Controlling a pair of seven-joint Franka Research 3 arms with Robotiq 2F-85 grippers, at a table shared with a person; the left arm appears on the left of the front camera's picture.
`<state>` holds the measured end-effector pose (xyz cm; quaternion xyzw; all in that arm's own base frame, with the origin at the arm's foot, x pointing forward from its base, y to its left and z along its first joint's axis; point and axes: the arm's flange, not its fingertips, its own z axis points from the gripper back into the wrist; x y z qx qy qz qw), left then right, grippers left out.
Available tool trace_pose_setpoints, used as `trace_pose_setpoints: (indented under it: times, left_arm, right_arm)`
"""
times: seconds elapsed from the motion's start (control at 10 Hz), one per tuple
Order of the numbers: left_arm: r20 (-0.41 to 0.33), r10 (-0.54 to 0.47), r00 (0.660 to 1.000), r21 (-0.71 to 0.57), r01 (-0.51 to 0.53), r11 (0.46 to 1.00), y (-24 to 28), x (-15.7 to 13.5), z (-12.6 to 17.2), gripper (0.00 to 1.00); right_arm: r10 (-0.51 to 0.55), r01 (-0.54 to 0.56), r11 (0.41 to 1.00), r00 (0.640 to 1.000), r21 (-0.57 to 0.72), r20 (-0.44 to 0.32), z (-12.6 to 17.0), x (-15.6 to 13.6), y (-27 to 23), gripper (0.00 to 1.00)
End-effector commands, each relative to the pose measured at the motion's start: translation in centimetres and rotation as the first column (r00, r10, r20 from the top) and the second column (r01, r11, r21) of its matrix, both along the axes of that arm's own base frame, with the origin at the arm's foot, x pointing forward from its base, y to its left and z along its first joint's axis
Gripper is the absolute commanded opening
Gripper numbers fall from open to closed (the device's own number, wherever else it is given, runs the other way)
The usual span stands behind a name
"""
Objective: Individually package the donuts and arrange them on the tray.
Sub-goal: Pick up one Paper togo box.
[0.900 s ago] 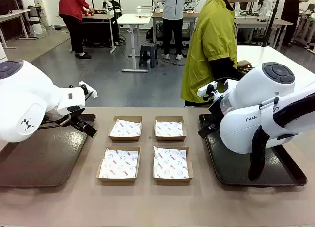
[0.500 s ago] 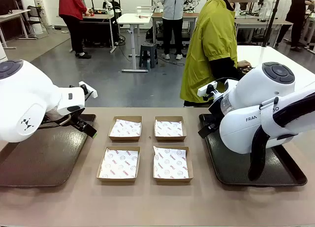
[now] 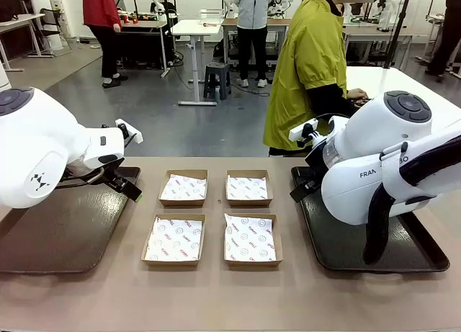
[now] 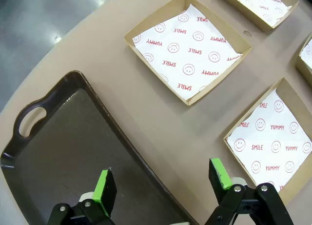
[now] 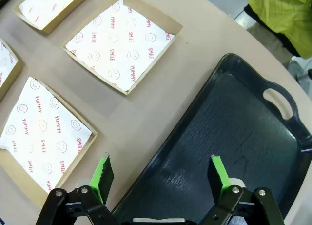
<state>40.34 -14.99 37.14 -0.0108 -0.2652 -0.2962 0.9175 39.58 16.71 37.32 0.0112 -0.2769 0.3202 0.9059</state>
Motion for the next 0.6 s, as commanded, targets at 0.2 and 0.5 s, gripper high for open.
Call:
trace_pose_setpoints:
  times: [0.2, 0.5]
  left_arm:
    - [0.000, 0.000, 1.000, 0.000, 0.000, 1.000, 0.00, 0.00, 0.00, 1.00]
    - [0.000, 0.000, 1.000, 0.000, 0.000, 1.000, 0.00, 0.00, 0.00, 1.00]
  right_arm:
    - [0.000, 0.000, 1.000, 1.000, 0.000, 0.000, 0.00, 0.00, 0.01, 1.00]
    - [0.000, 0.000, 1.000, 1.000, 0.000, 0.000, 0.00, 0.00, 0.00, 1.00]
